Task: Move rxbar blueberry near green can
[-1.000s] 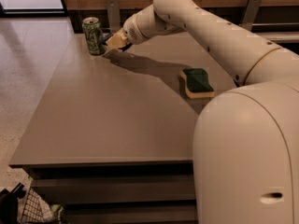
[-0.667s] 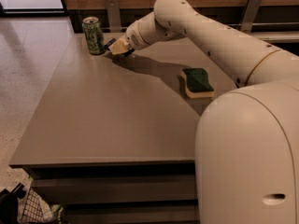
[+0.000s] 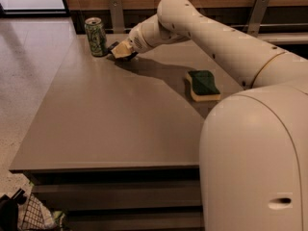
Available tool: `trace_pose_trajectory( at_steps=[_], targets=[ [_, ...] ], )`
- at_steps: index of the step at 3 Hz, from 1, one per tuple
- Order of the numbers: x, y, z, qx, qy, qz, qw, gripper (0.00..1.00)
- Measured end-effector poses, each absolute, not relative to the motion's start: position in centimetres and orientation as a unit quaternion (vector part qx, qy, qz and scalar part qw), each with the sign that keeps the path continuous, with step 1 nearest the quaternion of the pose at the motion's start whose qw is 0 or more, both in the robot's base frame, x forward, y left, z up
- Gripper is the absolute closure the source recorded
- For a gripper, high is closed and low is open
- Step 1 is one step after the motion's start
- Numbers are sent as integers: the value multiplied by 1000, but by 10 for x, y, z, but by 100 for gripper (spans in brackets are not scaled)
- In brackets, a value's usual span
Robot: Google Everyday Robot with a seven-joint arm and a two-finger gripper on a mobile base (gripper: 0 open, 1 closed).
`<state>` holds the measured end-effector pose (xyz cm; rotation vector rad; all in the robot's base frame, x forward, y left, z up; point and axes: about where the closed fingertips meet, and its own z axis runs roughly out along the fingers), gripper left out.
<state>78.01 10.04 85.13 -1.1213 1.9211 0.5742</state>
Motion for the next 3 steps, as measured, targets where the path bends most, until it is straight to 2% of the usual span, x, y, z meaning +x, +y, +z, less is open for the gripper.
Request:
trace_pose_trajectory(
  at_steps=[2,3],
  targets=[
    [779,106,847,-447,762,231,406,12],
    [779,108,845,-448,762,232,405,0]
  ],
)
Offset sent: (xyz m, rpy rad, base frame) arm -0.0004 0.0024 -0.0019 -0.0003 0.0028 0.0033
